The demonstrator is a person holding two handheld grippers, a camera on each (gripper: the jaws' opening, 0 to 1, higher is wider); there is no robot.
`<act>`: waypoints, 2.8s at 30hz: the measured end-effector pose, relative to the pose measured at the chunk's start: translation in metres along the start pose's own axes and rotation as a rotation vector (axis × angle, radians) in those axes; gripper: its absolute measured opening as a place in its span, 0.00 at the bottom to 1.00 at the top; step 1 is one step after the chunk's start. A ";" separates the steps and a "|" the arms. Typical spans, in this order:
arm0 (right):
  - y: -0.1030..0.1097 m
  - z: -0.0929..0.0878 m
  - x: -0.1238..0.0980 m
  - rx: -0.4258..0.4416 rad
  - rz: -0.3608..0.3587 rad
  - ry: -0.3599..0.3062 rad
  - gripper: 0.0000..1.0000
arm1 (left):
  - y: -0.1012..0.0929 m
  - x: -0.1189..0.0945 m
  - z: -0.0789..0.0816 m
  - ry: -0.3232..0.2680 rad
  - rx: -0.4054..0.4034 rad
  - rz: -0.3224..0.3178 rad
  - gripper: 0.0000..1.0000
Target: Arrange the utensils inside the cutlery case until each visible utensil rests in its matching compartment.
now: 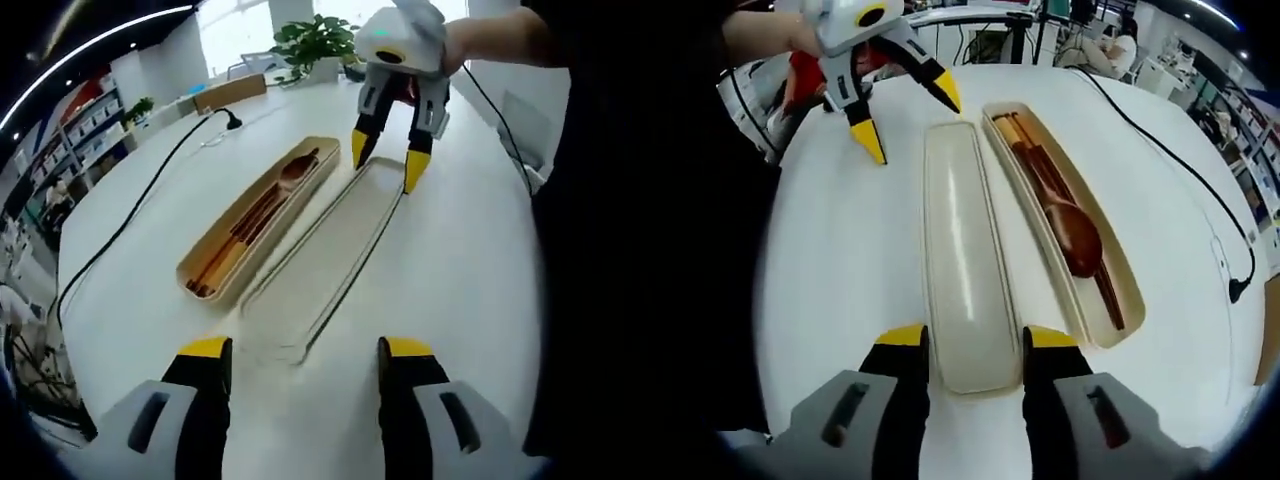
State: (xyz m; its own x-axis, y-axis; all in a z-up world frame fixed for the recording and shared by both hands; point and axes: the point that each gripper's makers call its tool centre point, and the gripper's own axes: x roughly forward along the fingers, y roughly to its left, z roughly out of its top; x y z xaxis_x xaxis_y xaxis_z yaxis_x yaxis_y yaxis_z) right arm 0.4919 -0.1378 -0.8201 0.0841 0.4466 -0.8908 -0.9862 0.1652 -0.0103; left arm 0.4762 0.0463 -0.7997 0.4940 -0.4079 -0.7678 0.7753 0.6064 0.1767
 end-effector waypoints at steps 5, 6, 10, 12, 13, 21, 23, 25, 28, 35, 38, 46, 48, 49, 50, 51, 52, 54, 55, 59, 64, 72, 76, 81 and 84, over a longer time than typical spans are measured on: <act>-0.001 0.000 0.000 0.022 -0.008 -0.024 0.33 | 0.001 -0.009 -0.012 0.020 0.008 0.022 0.61; -0.001 0.001 0.000 0.025 -0.009 -0.023 0.33 | 0.001 -0.010 -0.013 0.022 0.011 0.025 0.61; -0.001 0.001 0.000 0.023 -0.007 -0.009 0.33 | -0.001 -0.011 -0.014 0.031 0.031 0.029 0.60; -0.002 0.002 0.000 0.020 -0.004 0.001 0.33 | -0.001 -0.011 -0.015 0.037 0.030 0.029 0.59; -0.002 0.002 0.000 0.018 -0.003 0.008 0.33 | -0.002 -0.011 -0.016 0.041 0.020 0.023 0.58; -0.001 0.002 0.001 -0.008 0.004 0.074 0.33 | -0.003 -0.009 -0.016 0.059 0.050 0.031 0.57; -0.001 0.001 0.001 -0.013 0.007 0.094 0.33 | -0.004 -0.007 -0.015 0.062 0.058 0.026 0.56; -0.001 0.001 0.002 -0.009 0.005 0.136 0.34 | -0.003 -0.006 -0.017 0.067 0.032 0.021 0.56; -0.001 0.001 0.003 -0.020 0.014 0.200 0.34 | -0.005 -0.005 -0.017 0.067 0.030 0.014 0.54; -0.002 0.001 0.006 -0.083 0.038 0.376 0.35 | -0.005 -0.004 -0.016 0.061 0.037 0.025 0.54; -0.002 0.002 0.008 -0.096 0.032 0.430 0.36 | -0.006 -0.003 -0.018 0.062 0.007 0.012 0.54; -0.001 0.001 0.007 -0.134 0.037 0.466 0.36 | -0.001 -0.003 -0.018 0.045 -0.002 0.044 0.60; -0.002 0.001 0.007 -0.136 0.040 0.460 0.35 | 0.000 -0.002 -0.018 0.046 -0.007 0.048 0.62; -0.002 0.001 0.006 -0.138 0.043 0.455 0.35 | 0.003 -0.003 -0.017 0.047 -0.003 0.060 0.65; -0.001 0.001 0.006 -0.142 0.046 0.450 0.34 | 0.006 -0.002 -0.016 0.043 -0.003 0.076 0.68; -0.001 0.001 0.006 -0.166 0.056 0.437 0.33 | 0.007 -0.002 -0.016 0.043 -0.005 0.079 0.70; -0.001 0.001 0.005 -0.160 0.054 0.427 0.33 | 0.007 -0.001 -0.015 0.052 -0.016 0.080 0.71; -0.001 0.001 0.005 -0.153 0.053 0.403 0.33 | 0.003 0.000 -0.015 0.055 -0.023 0.069 0.69; -0.001 0.001 0.005 -0.148 0.051 0.397 0.33 | 0.002 0.000 -0.015 0.058 -0.024 0.065 0.67; -0.001 0.001 0.005 -0.144 0.055 0.375 0.32 | -0.004 0.002 -0.011 0.081 0.041 0.040 0.64; -0.003 0.001 0.004 -0.159 0.096 0.366 0.32 | -0.004 0.004 -0.008 0.110 0.088 0.008 0.63; -0.003 0.000 0.005 -0.171 0.099 0.378 0.32 | -0.008 0.005 0.001 0.119 0.238 -0.003 0.65; -0.002 0.003 0.002 -0.088 0.159 0.315 0.32 | -0.013 0.007 0.007 0.114 0.321 -0.016 0.59; -0.003 0.006 0.000 0.044 0.208 0.244 0.32 | -0.020 0.007 0.010 0.125 0.414 -0.015 0.52; -0.002 0.007 0.000 0.028 0.217 0.244 0.32 | -0.011 0.006 0.013 0.124 0.423 0.034 0.62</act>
State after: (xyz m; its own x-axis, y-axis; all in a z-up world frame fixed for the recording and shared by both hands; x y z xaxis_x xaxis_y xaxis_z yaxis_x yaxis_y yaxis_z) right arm 0.4949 -0.1323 -0.8173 -0.1672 0.2502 -0.9536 -0.9729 0.1147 0.2007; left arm 0.4757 0.0281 -0.7983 0.4909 -0.2920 -0.8209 0.8651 0.2747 0.4197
